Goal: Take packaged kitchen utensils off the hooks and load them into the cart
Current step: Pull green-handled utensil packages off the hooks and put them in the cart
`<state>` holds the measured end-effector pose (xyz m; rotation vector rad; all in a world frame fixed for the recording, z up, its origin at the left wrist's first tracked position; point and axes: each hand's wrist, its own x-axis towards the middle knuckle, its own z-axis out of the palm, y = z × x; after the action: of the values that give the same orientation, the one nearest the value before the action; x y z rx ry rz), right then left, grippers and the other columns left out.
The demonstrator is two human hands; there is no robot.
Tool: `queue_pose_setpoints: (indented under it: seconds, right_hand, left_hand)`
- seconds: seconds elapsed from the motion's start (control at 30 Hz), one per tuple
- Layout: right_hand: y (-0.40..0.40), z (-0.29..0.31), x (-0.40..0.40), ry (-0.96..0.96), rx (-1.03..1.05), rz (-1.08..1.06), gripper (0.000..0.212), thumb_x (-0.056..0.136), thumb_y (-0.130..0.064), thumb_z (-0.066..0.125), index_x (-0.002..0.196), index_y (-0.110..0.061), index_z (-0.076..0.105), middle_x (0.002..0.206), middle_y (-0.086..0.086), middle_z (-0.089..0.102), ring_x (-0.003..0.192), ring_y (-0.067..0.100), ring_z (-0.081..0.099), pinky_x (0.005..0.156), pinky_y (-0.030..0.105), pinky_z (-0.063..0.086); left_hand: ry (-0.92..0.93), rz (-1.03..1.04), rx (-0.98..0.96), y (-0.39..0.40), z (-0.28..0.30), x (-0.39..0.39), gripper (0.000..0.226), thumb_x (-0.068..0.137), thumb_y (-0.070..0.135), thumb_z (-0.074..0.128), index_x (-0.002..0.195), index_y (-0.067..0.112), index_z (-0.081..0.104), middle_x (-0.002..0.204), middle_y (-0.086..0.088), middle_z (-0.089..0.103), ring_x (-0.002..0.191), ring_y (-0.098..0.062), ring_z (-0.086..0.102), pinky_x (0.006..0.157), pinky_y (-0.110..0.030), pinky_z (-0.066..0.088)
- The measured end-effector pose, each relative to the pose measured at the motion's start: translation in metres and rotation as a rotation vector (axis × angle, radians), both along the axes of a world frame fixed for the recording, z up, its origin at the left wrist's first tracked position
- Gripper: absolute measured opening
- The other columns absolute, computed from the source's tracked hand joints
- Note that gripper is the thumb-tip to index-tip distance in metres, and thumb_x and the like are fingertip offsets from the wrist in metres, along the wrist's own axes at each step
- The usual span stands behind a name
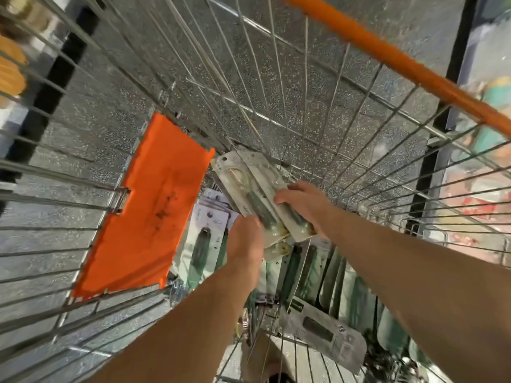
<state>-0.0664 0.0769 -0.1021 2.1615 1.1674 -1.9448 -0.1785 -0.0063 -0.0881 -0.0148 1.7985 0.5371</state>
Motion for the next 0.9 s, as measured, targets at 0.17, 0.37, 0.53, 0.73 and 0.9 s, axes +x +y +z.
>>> queue_pose_setpoints:
  seconds: [0.17, 0.37, 0.53, 0.73, 0.9]
  right_hand:
    - [-0.001, 0.002, -0.004, -0.017, 0.052, 0.009, 0.037, 0.084, -0.022, 0.078, 0.115, -0.019, 0.058, 0.097, 0.000, 0.063, 0.074, 0.011, 0.060, 0.046, 0.016, 0.046]
    - [0.007, 0.007, -0.009, -0.004, 0.036, -0.009, 0.041, 0.079, -0.018, 0.081, 0.112, -0.019, 0.057, 0.100, 0.003, 0.063, 0.081, 0.016, 0.062, 0.062, 0.026, 0.047]
    - [0.020, 0.016, -0.019, 0.026, -0.032, 0.007, 0.055, 0.074, -0.016, 0.082, 0.118, -0.019, 0.050, 0.109, 0.010, 0.065, 0.095, 0.027, 0.066, 0.073, 0.036, 0.055]
    - [0.027, 0.029, -0.024, 0.025, -0.159, 0.159, 0.049, 0.075, -0.023, 0.078, 0.116, -0.006, 0.060, 0.105, 0.011, 0.071, 0.091, 0.025, 0.068, 0.080, 0.039, 0.057]
    - [0.023, 0.045, -0.019, 0.067, -0.288, 0.021, 0.025, 0.086, -0.026, 0.068, 0.101, -0.008, 0.061, 0.087, 0.008, 0.068, 0.073, 0.024, 0.065, 0.075, 0.035, 0.054]
  left_hand:
    - [-0.020, 0.018, -0.008, -0.001, 0.004, -0.001, 0.023, 0.103, 0.015, 0.039, 0.096, 0.019, 0.060, 0.100, -0.007, 0.062, 0.098, -0.030, 0.063, 0.103, -0.053, 0.052]
    - [0.073, -0.131, 0.039, -0.004, 0.003, -0.003, 0.029, 0.106, 0.014, 0.036, 0.114, 0.004, 0.062, 0.125, -0.025, 0.064, 0.105, -0.039, 0.062, 0.099, -0.055, 0.052]
    - [0.126, -0.190, 0.001, -0.006, 0.002, -0.004, 0.033, 0.107, 0.010, 0.033, 0.111, 0.008, 0.066, 0.111, -0.014, 0.068, 0.095, -0.029, 0.066, 0.089, -0.045, 0.056]
    - [0.151, -0.147, 0.017, -0.008, 0.014, -0.008, 0.032, 0.108, 0.007, 0.043, 0.133, -0.003, 0.060, 0.133, -0.024, 0.064, 0.088, -0.024, 0.054, 0.101, -0.046, 0.050]
    - [0.207, -0.307, -0.042, -0.010, 0.021, -0.015, 0.033, 0.110, 0.000, 0.038, 0.135, -0.003, 0.060, 0.139, -0.018, 0.062, 0.101, -0.027, 0.058, 0.083, -0.018, 0.042]
